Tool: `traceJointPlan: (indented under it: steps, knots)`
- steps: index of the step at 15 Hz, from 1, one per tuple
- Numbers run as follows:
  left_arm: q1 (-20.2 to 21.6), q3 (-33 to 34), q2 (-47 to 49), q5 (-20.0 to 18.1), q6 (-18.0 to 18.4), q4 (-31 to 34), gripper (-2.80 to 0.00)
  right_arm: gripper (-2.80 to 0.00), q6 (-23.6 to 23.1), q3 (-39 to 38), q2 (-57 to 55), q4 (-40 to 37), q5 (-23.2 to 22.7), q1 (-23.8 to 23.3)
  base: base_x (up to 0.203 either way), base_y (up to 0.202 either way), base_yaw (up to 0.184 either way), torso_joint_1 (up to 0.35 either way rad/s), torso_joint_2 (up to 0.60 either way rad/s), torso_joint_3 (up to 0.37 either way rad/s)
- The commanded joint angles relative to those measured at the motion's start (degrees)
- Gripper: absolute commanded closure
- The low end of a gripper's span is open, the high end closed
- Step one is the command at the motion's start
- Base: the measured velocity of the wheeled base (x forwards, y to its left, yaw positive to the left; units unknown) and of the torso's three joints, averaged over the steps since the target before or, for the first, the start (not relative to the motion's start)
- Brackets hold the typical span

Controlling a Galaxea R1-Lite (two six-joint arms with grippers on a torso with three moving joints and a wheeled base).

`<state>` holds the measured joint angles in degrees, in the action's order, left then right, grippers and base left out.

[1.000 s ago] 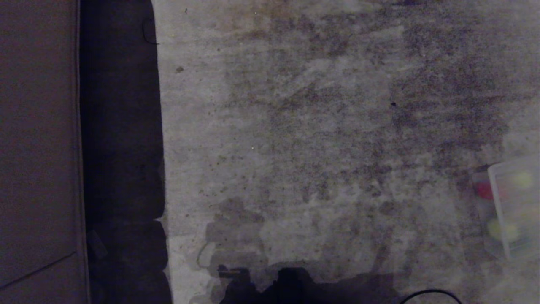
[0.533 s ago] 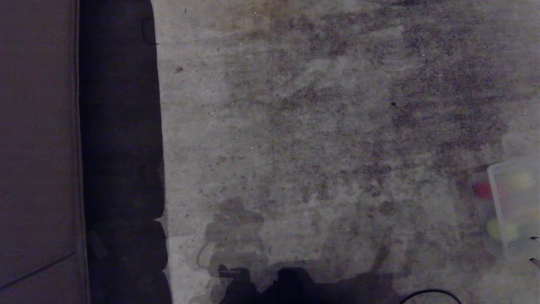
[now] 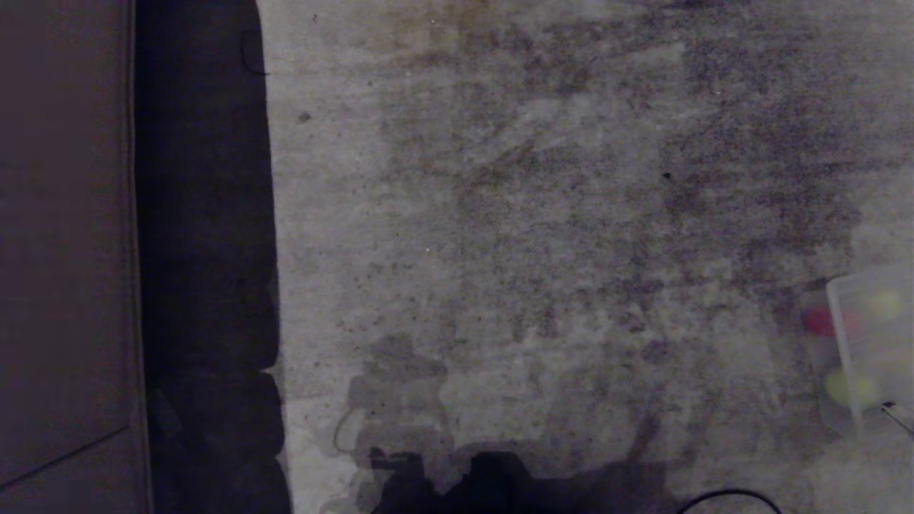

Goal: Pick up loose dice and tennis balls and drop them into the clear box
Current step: Close the lid

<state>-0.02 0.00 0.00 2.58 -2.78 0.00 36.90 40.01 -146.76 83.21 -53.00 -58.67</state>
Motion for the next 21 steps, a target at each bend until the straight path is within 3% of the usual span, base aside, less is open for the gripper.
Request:
traceJointPlan:
  steps: [1, 6, 10, 17, 21]
  knots:
    - [0.0, 0.1, 0.1, 0.1, 0.0, 0.0, 0.0, 0.0, 0.1, 1.2, -1.0, 0.5, -0.1, 0.0, 0.0, 0.0, 0.0, 0.0, 0.0, 0.0]
    - [0.0, 0.1, 0.1, 0.1, 0.0, 0.0, 0.0, 0.0, -2.3, 2.5, -2.8, -0.1, 5.2, -0.7, 0.0, 0.0, 0.0, 0.0, 0.0, 0.0]
    - [0.0, 0.1, 0.1, 0.1, 0.0, 0.0, 0.0, 0.0, -3.6, 2.9, -3.3, -2.0, 6.5, -1.7, 0.0, 0.0, 0.0, 0.0, 0.0, 0.0]
    - [0.0, 0.1, 0.1, 0.1, 0.0, 0.0, 0.0, 0.0, -13.9, 5.7, -3.5, -11.3, 8.8, -4.2, 0.0, 0.0, 0.0, 0.0, 0.0, 0.0]
    - [0.0, 0.1, 0.1, 0.0, 0.0, 0.0, 0.0, 0.0, -14.2, 6.3, -3.7, -11.1, 9.7, -3.6, 0.0, 0.0, 0.0, 0.0, 0.0, 0.0]
